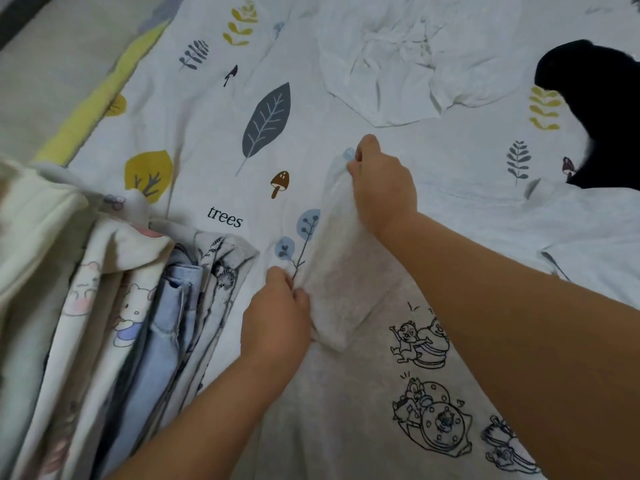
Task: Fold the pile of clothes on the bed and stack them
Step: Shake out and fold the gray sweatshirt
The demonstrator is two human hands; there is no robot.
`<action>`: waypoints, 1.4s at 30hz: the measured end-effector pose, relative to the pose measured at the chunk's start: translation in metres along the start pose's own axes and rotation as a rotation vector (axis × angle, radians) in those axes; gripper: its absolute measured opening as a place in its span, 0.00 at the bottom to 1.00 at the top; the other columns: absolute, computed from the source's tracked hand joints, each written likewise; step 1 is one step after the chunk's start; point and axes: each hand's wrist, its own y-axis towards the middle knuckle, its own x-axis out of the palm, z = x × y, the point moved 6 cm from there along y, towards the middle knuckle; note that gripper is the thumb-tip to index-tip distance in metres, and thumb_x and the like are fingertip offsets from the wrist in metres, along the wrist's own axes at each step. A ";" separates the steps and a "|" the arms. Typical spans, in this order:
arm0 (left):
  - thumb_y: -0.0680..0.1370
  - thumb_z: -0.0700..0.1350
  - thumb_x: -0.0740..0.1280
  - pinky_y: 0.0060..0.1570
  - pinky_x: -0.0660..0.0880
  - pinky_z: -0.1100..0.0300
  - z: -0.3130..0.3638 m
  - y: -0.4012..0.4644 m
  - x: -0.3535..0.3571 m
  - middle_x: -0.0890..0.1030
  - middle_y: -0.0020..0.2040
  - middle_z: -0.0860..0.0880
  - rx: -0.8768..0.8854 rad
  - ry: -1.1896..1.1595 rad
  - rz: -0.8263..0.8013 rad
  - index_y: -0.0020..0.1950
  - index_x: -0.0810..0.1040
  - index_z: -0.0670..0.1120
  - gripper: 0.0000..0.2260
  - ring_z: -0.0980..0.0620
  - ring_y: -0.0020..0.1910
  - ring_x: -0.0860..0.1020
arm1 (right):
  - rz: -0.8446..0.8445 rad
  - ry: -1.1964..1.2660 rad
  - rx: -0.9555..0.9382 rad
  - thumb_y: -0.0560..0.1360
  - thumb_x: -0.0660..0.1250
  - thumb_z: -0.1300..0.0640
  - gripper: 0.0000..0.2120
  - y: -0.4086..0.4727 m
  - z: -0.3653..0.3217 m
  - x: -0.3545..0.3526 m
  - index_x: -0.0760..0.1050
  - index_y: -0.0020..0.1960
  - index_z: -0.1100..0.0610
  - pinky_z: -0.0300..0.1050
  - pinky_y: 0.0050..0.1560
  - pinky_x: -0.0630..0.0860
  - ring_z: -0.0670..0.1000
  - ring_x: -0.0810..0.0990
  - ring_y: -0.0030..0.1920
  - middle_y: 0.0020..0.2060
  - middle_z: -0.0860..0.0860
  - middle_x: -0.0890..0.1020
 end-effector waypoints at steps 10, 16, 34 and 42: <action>0.78 0.49 0.60 0.72 0.51 0.47 0.025 -0.016 0.034 0.51 0.77 0.44 0.655 0.442 0.000 0.76 0.47 0.49 0.30 0.45 0.75 0.48 | -0.150 -0.483 -0.149 0.81 0.51 0.49 0.28 -0.081 0.021 0.027 0.47 0.77 0.53 0.58 0.73 0.43 0.56 0.43 0.76 0.76 0.58 0.45; 0.81 0.56 0.49 0.73 0.47 0.50 0.017 -0.004 0.047 0.42 0.78 0.50 0.559 0.610 -0.141 0.77 0.45 0.52 0.27 0.50 0.76 0.43 | -0.450 -0.440 -0.061 0.81 0.51 0.47 0.27 -0.102 0.041 0.018 0.49 0.76 0.54 0.55 0.73 0.48 0.55 0.46 0.76 0.76 0.56 0.48; 0.76 0.40 0.60 0.53 0.71 0.52 -0.002 -0.140 0.019 0.80 0.53 0.46 0.435 0.312 -0.063 0.55 0.78 0.44 0.11 0.44 0.53 0.76 | -0.388 -0.518 0.073 0.77 0.55 0.62 0.16 -0.324 0.102 -0.073 0.69 0.63 0.57 0.45 0.56 0.67 0.54 0.68 0.62 0.62 0.54 0.70; 0.71 0.39 0.70 0.62 0.64 0.40 -0.073 -0.206 0.020 0.60 0.71 0.33 0.256 0.379 0.057 0.71 0.60 0.35 0.32 0.33 0.68 0.62 | -0.367 -0.581 0.301 0.78 0.55 0.53 0.32 -0.434 0.151 -0.092 0.44 0.76 0.54 0.53 0.70 0.56 0.57 0.50 0.75 0.75 0.59 0.49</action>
